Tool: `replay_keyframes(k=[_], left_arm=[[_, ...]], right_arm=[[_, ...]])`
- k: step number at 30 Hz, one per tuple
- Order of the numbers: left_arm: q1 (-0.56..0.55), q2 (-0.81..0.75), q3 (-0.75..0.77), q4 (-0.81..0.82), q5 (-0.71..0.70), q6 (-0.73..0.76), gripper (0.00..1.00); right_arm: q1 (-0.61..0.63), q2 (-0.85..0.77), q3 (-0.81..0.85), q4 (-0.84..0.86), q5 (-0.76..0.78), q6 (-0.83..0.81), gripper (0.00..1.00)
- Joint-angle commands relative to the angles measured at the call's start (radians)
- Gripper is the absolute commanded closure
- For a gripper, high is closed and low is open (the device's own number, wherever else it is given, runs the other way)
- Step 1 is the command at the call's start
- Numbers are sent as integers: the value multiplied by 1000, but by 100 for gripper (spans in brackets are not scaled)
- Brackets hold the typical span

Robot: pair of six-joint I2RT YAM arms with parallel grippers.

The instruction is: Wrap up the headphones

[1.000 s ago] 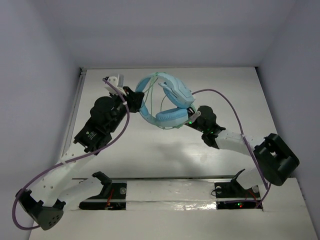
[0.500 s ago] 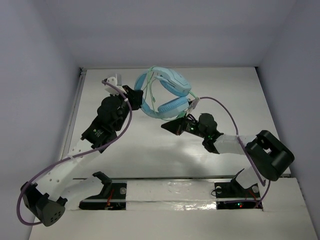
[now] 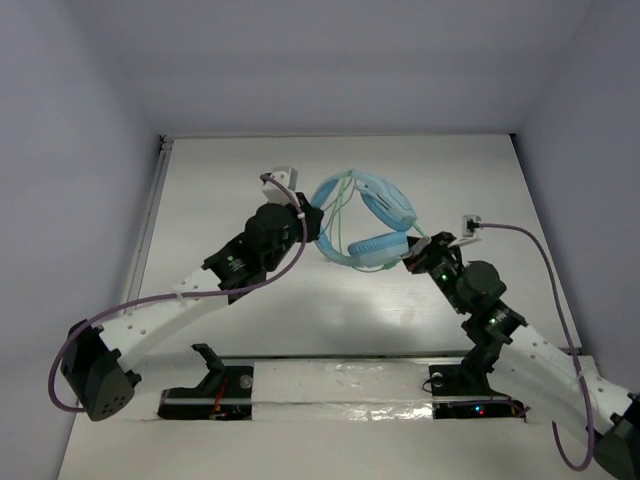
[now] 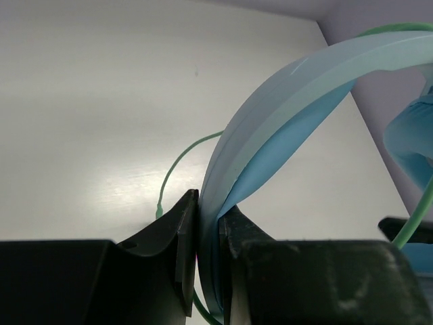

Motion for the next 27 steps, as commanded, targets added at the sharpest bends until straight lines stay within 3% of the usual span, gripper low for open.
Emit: replay_keyframes(k=[1, 7, 13, 18, 19, 21, 27], left_arm=[[-45, 36, 58, 162, 12, -76, 100], [-16, 119, 35, 211, -20, -91, 100], [143, 292, 33, 311, -33, -107, 100], [220, 482, 140, 346, -46, -69, 100], [220, 543, 160, 340, -52, -58, 100], [246, 591, 203, 363, -31, -52, 100], [265, 769, 306, 366, -75, 34, 100]], right_arm=[[0, -118, 9, -250, 273, -27, 94], [0, -86, 77, -342, 353, -57, 94], [0, -22, 90, -345, 419, -64, 91], [0, 26, 101, -354, 419, -66, 79], [0, 25, 101, -362, 424, -69, 72], [0, 17, 100, -364, 427, -84, 67], [0, -15, 100, -341, 384, -130, 51]])
